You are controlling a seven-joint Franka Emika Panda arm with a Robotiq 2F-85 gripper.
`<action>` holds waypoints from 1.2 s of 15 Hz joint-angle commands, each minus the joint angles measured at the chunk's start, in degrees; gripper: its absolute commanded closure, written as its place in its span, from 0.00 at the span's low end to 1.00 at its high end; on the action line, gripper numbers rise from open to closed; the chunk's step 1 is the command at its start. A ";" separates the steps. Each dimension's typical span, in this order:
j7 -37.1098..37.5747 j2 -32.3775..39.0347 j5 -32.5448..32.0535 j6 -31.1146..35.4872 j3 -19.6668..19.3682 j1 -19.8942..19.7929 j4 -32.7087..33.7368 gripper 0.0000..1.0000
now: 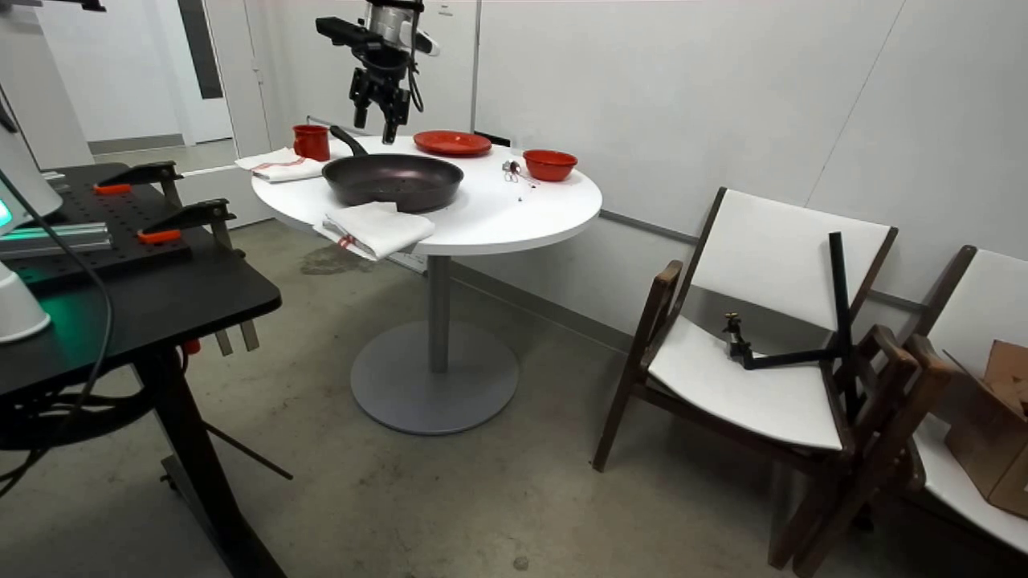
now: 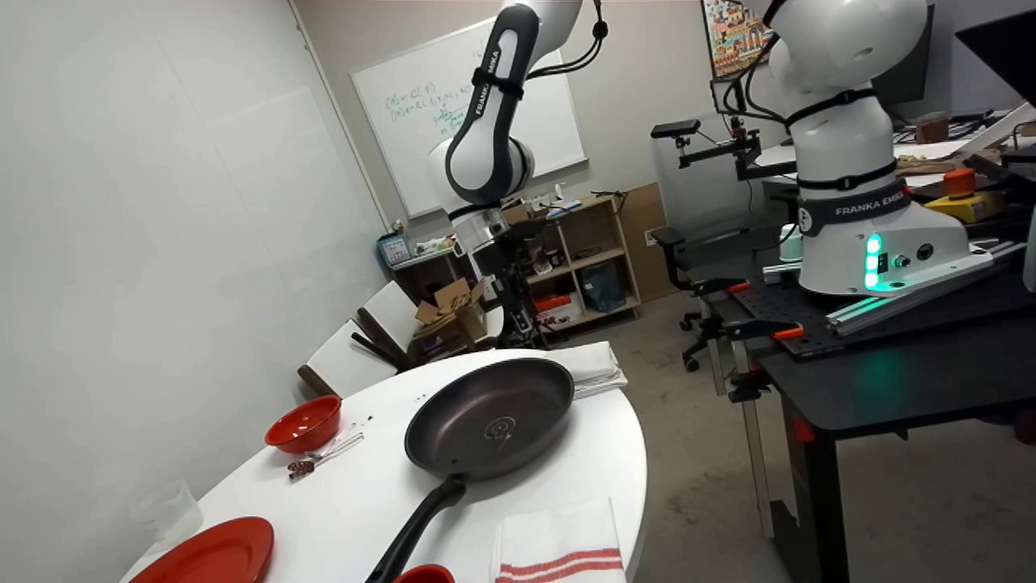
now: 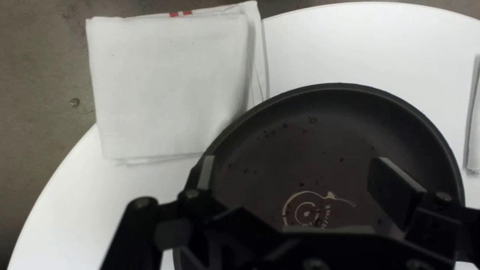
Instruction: Move the frying pan slightly to the right
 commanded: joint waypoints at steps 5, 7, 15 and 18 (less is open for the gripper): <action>4.54 -8.34 0.74 5.31 0.74 4.16 -9.95 0.00; 4.30 -9.02 1.45 5.78 1.01 4.22 -11.09 0.00; 3.71 -6.73 0.58 3.79 0.72 4.09 -8.34 0.00; 3.71 -6.73 0.58 3.79 0.72 4.08 -8.34 0.00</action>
